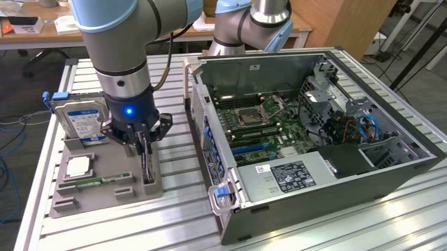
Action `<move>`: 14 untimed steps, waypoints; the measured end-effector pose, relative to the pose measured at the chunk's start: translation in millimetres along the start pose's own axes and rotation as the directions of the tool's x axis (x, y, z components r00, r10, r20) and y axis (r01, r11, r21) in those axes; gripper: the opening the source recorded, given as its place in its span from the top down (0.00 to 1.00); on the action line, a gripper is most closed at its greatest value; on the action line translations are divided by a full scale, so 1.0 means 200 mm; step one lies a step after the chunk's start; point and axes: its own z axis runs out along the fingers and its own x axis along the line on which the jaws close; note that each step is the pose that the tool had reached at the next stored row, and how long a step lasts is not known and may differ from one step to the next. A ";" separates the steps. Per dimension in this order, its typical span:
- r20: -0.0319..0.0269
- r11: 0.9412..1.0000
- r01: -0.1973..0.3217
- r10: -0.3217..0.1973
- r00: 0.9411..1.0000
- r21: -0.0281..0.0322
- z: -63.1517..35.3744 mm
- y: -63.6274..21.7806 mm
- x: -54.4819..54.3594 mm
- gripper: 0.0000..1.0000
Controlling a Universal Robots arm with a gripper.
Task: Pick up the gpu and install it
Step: 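Pick up the gpu and move the gpu toward the slot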
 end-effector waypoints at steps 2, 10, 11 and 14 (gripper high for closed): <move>0.000 1.000 0.000 0.000 1.000 0.000 0.000 0.000 0.00 0.74; 0.000 1.000 0.000 0.000 1.000 0.000 0.000 0.000 0.00 0.74; 0.000 1.000 0.000 0.000 1.000 0.000 0.000 0.000 0.00 0.74; 0.000 1.000 0.000 0.000 1.000 0.000 0.000 0.000 0.00 0.74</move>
